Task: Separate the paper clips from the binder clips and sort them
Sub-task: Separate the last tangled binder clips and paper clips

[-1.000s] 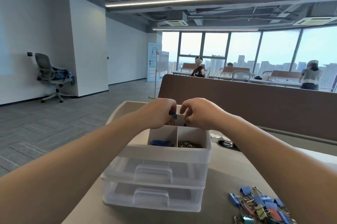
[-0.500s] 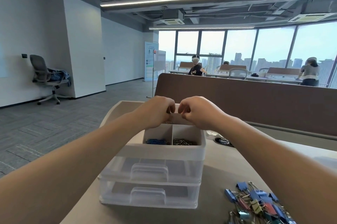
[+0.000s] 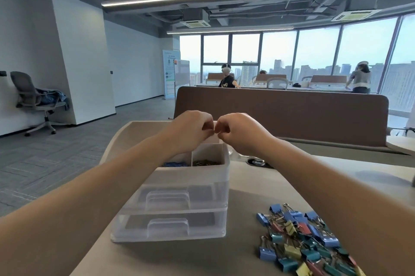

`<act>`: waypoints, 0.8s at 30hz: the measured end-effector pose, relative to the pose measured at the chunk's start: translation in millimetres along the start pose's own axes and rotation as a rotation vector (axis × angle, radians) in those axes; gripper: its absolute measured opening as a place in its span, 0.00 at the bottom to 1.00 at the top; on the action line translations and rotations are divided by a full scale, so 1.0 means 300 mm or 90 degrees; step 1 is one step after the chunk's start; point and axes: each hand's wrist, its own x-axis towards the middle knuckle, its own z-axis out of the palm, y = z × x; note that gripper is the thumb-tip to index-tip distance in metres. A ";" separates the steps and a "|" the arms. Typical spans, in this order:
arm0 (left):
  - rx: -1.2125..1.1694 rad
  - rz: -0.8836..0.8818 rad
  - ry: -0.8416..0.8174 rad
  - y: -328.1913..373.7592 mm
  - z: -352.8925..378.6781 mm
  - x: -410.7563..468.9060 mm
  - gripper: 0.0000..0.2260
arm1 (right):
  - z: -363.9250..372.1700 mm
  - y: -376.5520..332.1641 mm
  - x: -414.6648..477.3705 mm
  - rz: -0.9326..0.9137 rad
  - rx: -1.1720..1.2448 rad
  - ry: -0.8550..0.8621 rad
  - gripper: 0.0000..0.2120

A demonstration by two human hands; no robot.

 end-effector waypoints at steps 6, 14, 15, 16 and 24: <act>-0.057 0.047 -0.002 0.215 0.061 -0.047 0.09 | -0.080 0.098 -0.205 0.070 -0.034 -0.022 0.06; -0.084 0.101 -0.097 0.467 0.270 -0.130 0.07 | -0.097 0.268 -0.547 0.194 -0.076 -0.115 0.06; -0.083 0.104 -0.111 0.483 0.303 -0.136 0.07 | -0.093 0.287 -0.581 0.202 -0.074 -0.122 0.05; -0.084 0.103 -0.128 0.494 0.336 -0.143 0.08 | -0.083 0.306 -0.612 0.213 -0.071 -0.132 0.05; 0.003 0.089 -0.319 0.505 0.523 -0.206 0.02 | 0.033 0.394 -0.735 0.247 -0.062 -0.181 0.05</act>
